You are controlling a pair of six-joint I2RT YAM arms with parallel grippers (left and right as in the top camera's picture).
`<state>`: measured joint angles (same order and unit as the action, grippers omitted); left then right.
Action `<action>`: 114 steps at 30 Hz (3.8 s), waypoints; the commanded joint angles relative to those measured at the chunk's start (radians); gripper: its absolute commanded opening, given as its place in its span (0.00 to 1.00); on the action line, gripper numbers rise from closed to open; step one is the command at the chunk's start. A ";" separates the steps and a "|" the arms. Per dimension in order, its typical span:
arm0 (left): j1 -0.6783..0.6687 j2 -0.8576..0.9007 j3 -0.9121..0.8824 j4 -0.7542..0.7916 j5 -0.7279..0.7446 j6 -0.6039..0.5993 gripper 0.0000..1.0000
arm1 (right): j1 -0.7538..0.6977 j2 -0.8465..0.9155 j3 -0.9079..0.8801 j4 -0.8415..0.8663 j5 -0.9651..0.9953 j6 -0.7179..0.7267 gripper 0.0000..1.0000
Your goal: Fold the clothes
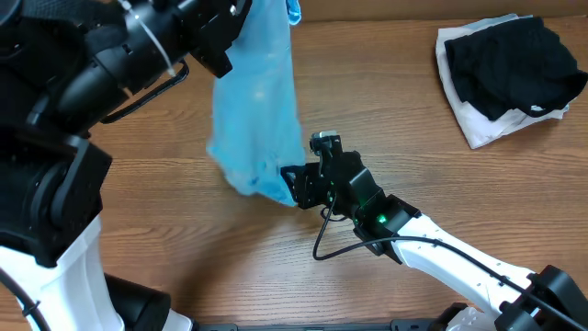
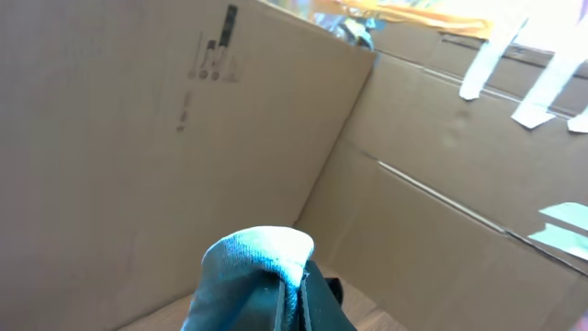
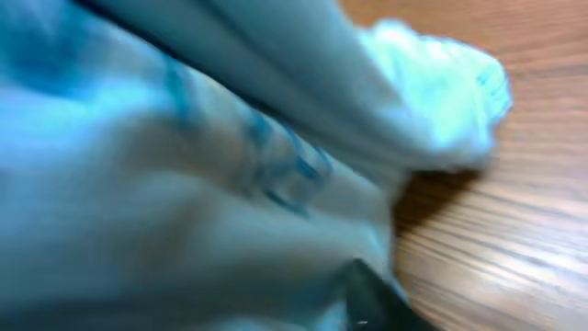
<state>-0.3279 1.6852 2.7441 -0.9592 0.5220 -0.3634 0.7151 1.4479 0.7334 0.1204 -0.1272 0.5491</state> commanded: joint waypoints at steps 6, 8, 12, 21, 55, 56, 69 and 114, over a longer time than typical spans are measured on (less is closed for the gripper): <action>-0.006 -0.011 0.008 -0.065 -0.220 0.107 0.04 | -0.012 -0.082 0.024 -0.103 -0.084 -0.110 0.04; -0.006 -0.033 0.008 -0.131 -0.419 0.171 0.04 | -0.042 -0.184 0.070 -0.297 -0.076 -0.188 0.04; -0.006 -0.066 0.008 -0.227 -0.691 0.228 0.04 | -0.108 -0.313 0.223 -0.684 -0.019 -0.250 0.04; -0.006 -0.155 0.008 -0.425 -0.934 0.255 0.04 | -0.245 -0.425 0.778 -1.397 0.048 -0.261 0.04; -0.006 -0.375 0.005 -0.671 -1.258 0.067 0.04 | -0.245 -0.303 1.426 -1.724 0.142 -0.289 0.04; -0.006 -0.351 0.003 -0.678 -1.258 0.067 0.04 | -0.245 -0.276 1.426 -1.724 0.148 -0.289 0.04; 0.026 0.088 -0.019 -0.711 -1.264 0.050 0.04 | -0.298 0.285 1.426 -1.591 0.220 -0.319 0.04; 0.225 0.248 -0.029 -0.731 -0.459 0.114 0.96 | -0.553 0.040 1.461 -1.778 0.063 -0.200 1.00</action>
<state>-0.1036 1.9587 2.7365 -1.6875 -0.0463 -0.2600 0.1635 1.5021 2.1906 -1.6398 -0.0624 0.3199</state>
